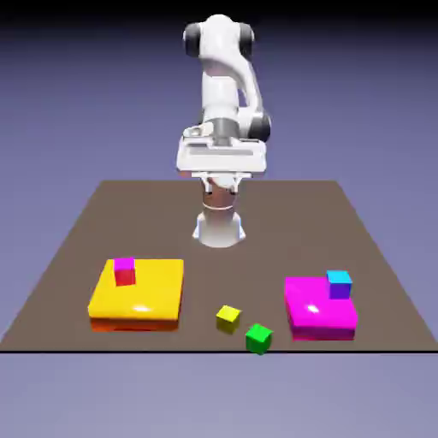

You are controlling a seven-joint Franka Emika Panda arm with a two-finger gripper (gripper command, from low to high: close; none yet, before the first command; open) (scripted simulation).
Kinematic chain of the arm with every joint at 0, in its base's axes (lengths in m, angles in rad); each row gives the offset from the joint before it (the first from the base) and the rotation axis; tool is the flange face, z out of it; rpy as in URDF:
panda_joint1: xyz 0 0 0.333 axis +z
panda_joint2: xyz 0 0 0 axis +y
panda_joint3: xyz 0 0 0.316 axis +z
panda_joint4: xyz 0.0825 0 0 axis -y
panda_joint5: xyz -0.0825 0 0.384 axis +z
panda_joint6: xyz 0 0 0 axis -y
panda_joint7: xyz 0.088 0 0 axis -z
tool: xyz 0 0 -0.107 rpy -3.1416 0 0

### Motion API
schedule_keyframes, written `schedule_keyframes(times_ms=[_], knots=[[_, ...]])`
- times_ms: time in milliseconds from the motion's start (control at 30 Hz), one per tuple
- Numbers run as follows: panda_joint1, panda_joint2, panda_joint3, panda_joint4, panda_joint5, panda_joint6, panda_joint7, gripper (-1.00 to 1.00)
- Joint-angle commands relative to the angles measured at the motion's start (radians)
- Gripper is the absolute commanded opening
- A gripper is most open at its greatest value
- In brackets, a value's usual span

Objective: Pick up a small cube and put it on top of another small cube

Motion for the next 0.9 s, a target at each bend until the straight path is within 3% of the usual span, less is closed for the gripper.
schedule_keyframes(times_ms=[0,867], knots=[[0.001,0.036,0.003,0.026,0.006,-0.024,0.023,0.00],[0.017,0.979,0.093,0.702,0.149,-0.643,0.610,0.00]])
